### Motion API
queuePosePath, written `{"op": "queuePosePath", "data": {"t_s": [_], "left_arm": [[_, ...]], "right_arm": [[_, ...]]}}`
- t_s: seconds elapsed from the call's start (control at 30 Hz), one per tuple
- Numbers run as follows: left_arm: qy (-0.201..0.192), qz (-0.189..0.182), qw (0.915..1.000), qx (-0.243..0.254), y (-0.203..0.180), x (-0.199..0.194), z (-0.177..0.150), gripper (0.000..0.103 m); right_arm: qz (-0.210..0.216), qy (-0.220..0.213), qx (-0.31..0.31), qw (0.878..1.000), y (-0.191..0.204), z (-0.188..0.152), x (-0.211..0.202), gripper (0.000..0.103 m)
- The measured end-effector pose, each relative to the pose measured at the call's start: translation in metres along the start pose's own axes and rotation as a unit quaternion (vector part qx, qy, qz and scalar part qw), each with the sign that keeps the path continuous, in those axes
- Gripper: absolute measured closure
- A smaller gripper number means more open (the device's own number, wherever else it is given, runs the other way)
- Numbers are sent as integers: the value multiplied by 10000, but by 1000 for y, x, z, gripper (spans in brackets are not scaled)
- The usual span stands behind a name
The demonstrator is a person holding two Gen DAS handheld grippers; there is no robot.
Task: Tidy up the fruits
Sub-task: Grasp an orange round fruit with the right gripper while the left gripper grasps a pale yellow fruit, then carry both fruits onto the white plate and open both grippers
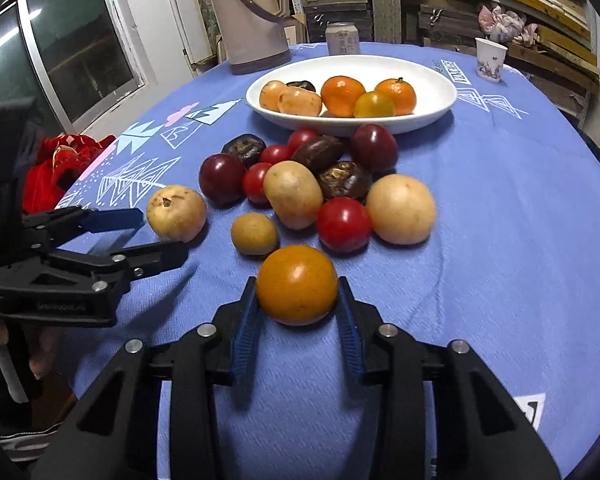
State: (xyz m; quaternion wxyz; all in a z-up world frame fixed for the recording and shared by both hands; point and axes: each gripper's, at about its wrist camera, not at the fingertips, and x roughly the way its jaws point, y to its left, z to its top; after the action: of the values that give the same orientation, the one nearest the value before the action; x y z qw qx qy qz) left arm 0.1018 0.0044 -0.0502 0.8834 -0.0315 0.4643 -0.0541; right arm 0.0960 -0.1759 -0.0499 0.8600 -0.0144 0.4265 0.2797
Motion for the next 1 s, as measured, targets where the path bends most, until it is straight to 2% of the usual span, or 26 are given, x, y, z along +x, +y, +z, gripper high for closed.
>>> {"op": "queuePosePath", "data": {"t_s": [0.07,0.13,0.2,0.33,0.53,1.0], "left_arm": [[1,1,10000,-12,-1,4,3,24],[-62,63,9999,69,-2,6,5,37],[-82,22,9998,179,-6,6,7,57],[-77,-61,9999,34,-3,7,8,58],[-147,39,9999,-68,5,-7,5,58],[-727,60,9969,297,-8,-62,12,58]], "right_arm": [[19,-16,6,10000,-2,-1,-2,66],[34,-30,2,10000,-2,-1,-3,66],[47,-39,-7,10000,-1,-2,-4,66],[69,-64,-7,10000,0,-2,-6,66],[51,-218,-47,9997,2,-2,-22,66],[-57,-661,-107,9977,2,5,-62,66]]}}
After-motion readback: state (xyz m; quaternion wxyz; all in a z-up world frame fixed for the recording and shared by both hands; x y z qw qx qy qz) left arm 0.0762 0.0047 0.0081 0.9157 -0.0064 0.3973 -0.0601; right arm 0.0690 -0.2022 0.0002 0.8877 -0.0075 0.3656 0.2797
